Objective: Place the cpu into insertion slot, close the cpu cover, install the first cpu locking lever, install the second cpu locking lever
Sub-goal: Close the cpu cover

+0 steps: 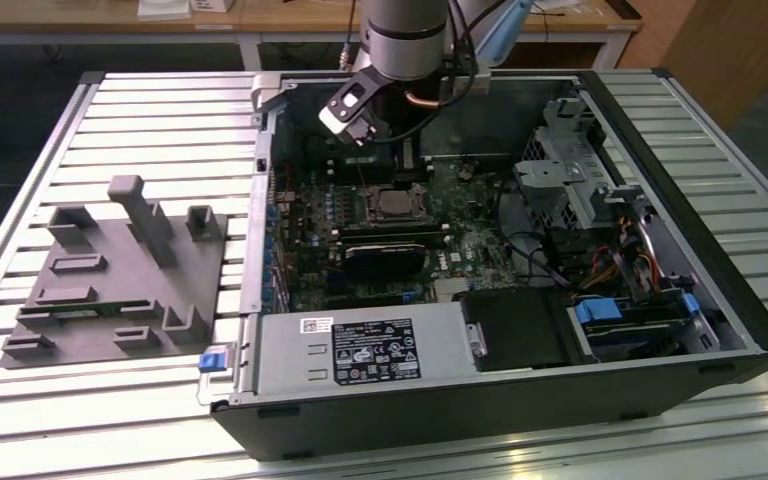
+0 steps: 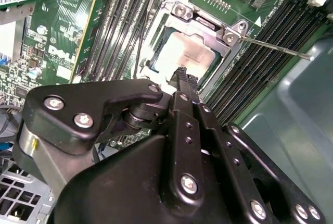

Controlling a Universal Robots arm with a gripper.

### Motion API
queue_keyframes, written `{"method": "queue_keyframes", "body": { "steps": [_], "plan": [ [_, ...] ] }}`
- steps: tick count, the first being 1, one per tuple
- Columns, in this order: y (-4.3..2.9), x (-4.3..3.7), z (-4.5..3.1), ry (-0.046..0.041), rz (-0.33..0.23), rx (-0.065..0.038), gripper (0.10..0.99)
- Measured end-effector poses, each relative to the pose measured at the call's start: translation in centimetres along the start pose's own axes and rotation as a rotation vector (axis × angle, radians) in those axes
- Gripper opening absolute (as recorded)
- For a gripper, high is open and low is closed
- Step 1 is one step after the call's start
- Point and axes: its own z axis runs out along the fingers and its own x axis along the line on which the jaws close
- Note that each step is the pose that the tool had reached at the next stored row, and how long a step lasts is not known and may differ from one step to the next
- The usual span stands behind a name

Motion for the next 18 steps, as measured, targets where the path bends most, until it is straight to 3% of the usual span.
{"method": "queue_keyframes", "body": {
  "steps": [6, 18],
  "plan": [
    [-0.02, 0.0, 0.04, 0.0035, -0.056, -0.001, 0.106],
    [-0.06, 0.0, 0.12, 0.0165, -0.265, -0.003, 0.106]
  ]
}}
